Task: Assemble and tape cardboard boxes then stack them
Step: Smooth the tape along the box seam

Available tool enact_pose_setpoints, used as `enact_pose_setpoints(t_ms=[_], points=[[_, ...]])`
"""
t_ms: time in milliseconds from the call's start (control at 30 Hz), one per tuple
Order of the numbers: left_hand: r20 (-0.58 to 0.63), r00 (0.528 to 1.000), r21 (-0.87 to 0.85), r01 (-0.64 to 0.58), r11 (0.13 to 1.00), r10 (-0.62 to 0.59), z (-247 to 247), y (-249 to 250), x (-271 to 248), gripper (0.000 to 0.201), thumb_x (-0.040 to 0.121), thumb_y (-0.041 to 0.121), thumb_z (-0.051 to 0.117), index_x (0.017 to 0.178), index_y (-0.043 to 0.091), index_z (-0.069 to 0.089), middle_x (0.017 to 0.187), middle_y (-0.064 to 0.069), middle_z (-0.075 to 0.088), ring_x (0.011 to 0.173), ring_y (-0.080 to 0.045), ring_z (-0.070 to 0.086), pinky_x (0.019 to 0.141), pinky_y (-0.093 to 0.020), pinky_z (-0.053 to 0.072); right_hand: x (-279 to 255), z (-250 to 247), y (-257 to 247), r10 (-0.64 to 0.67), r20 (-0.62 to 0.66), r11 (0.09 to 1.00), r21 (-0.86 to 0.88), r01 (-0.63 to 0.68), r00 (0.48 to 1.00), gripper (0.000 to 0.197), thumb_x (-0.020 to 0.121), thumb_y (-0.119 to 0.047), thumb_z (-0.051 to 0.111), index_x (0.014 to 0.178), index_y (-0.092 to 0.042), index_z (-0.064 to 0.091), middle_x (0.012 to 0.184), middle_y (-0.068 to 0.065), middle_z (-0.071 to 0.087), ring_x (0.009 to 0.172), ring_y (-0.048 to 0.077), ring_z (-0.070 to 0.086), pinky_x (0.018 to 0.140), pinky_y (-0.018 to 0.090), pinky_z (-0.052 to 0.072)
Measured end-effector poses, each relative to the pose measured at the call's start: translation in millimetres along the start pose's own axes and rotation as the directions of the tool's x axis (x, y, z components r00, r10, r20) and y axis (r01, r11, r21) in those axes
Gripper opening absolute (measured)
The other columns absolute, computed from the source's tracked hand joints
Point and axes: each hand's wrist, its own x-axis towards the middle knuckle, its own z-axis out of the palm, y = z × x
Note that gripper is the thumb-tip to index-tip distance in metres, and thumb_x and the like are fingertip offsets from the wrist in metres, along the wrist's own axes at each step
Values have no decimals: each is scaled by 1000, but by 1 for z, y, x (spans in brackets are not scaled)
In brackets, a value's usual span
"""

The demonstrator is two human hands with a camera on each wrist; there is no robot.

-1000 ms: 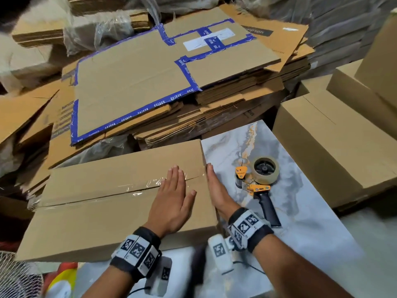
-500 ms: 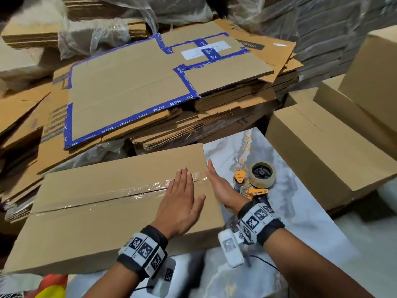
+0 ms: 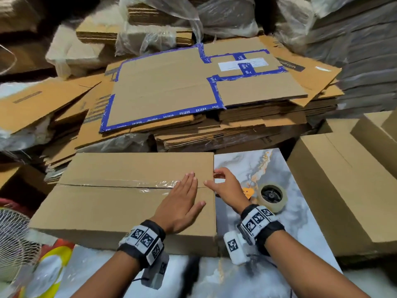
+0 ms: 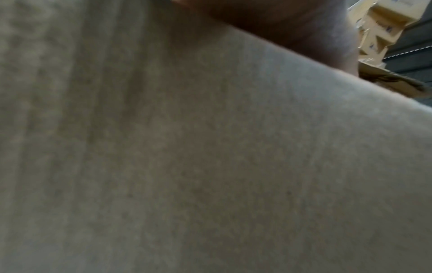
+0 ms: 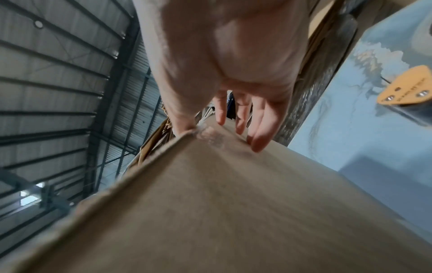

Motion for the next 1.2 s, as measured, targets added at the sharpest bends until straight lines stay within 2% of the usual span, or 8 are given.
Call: enact_pose_setpoints(t_ms=[100, 233, 333, 500, 667, 867, 1067, 1200], points=[[-18, 1000, 20, 19, 1000, -18, 1, 2, -1, 78, 103, 61, 11, 160, 12, -8, 165, -3, -21, 152, -12, -23, 122, -28, -13, -5, -10, 3, 4, 208, 996, 82, -22, 978, 59, 82, -21, 84, 130, -20, 51, 130, -7, 59, 102, 13, 70, 75, 24, 56], [-17, 998, 8, 68, 998, -68, 2, 7, 0, 79, 103, 63, 12, 160, 12, -8, 164, -3, -21, 152, -13, -22, 123, -30, -11, 11, -4, 3, -25, 17, 999, -39, 25, 1000, 35, 82, -39, 80, 108, -28, 61, 113, -12, 68, 103, 9, 66, 86, 39, 58], [-17, 994, 3, 110, 994, -110, 2, 12, 0, 80, 101, 64, 11, 160, 13, -9, 164, -2, -21, 153, -13, -21, 127, -37, -3, 3, 11, 2, -59, -139, 995, -88, 47, 988, 23, 92, -39, 69, 111, -26, 65, 111, -10, 71, 106, 13, 65, 90, 32, 52], [-22, 981, -38, 193, 980, -194, 3, 43, 5, 82, 101, 65, 12, 158, 10, -11, 160, -5, -25, 152, -17, -23, 124, -35, -12, -7, 14, 3, -103, -90, 969, -234, 80, 991, 39, 106, -40, 44, 118, -17, 72, 109, 4, 75, 99, 27, 66, 81, 33, 51], [-61, 997, -112, 31, 993, -38, 3, 54, 17, 69, 107, 49, 15, 161, 11, -2, 164, 1, -16, 154, -11, -16, 127, -36, -2, 3, -10, 7, 95, 77, 977, 182, -108, 992, 33, 104, -25, 46, 113, -11, 74, 112, 7, 75, 107, 26, 70, 93, 50, 57], [-58, 914, -115, 392, 913, -400, 6, 55, 8, 78, 99, 52, 4, 160, 4, -2, 167, -13, -11, 156, -25, -10, 127, -38, -4, -4, -17, -4, 102, 72, 970, 215, -115, 992, 28, 105, -17, 44, 114, -10, 70, 115, 7, 72, 102, 20, 70, 80, 33, 60], [3, 998, -54, -56, 997, 56, -1, 12, -10, 72, 105, 53, 20, 162, 12, -2, 165, -1, -14, 155, -14, -11, 127, -37, -1, -14, -2, -9, -39, 12, 999, -21, 39, 999, 27, 99, -24, 59, 122, -17, 73, 113, -2, 75, 103, 15, 70, 92, 45, 59], [-47, 975, -38, 215, 976, -217, 3, 5, -11, 85, 102, 66, 16, 161, 8, -3, 167, -7, -12, 156, -20, -10, 125, -34, -5, -20, 11, -12, -75, 41, 988, -134, 80, 996, 38, 98, -38, 62, 134, -26, 66, 122, -9, 72, 109, 10, 67, 95, 39, 57]])
